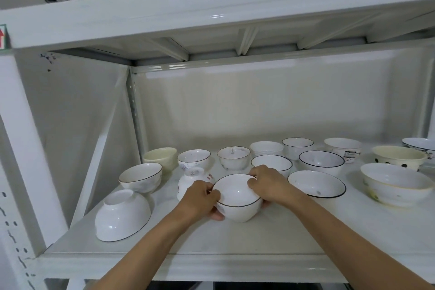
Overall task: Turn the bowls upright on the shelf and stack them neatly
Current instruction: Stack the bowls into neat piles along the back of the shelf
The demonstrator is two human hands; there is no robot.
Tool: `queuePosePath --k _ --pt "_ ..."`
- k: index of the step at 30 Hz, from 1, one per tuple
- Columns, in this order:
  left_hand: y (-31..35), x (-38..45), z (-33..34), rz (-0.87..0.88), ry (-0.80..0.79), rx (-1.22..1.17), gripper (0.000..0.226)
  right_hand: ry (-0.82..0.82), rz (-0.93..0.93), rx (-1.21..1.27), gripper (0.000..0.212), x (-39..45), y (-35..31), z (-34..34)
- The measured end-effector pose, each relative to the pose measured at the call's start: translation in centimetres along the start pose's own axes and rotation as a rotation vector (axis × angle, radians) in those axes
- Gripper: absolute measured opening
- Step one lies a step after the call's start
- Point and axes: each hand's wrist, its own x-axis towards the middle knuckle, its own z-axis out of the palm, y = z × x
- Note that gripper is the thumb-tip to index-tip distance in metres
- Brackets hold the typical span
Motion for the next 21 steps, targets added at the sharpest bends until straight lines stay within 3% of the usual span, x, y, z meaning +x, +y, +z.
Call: queuePosePath --k 6,9,13,17,21 --pt "-0.3 0.4 -0.2 -0.018 -0.024 -0.029 0.032 -0.017 0.009 -0.134 0.032 0.8 0.2 0.0" --pt "-0.1 0.0 -0.9 -0.019 -0.025 -0.086 0.044 0.057 -0.022 -0.218 0.032 0.8 -0.9 -0.4" --pt "-1.5 1.3 -3.6 0.104 0.241 0.144 0.033 0.166 -0.151 -0.175 0.029 1.6 -3.6 0.1" --pt "-3.1 3.2 -5.8 0.027 0.355 0.254 0.029 0.060 -0.170 -0.194 0.030 4.1 -6.1 2.0" --pt "-4.1 3.8 -6.3 -0.140 0.209 0.193 0.052 -0.107 -0.116 -0.274 0.032 6.3 -8.4 4.0"
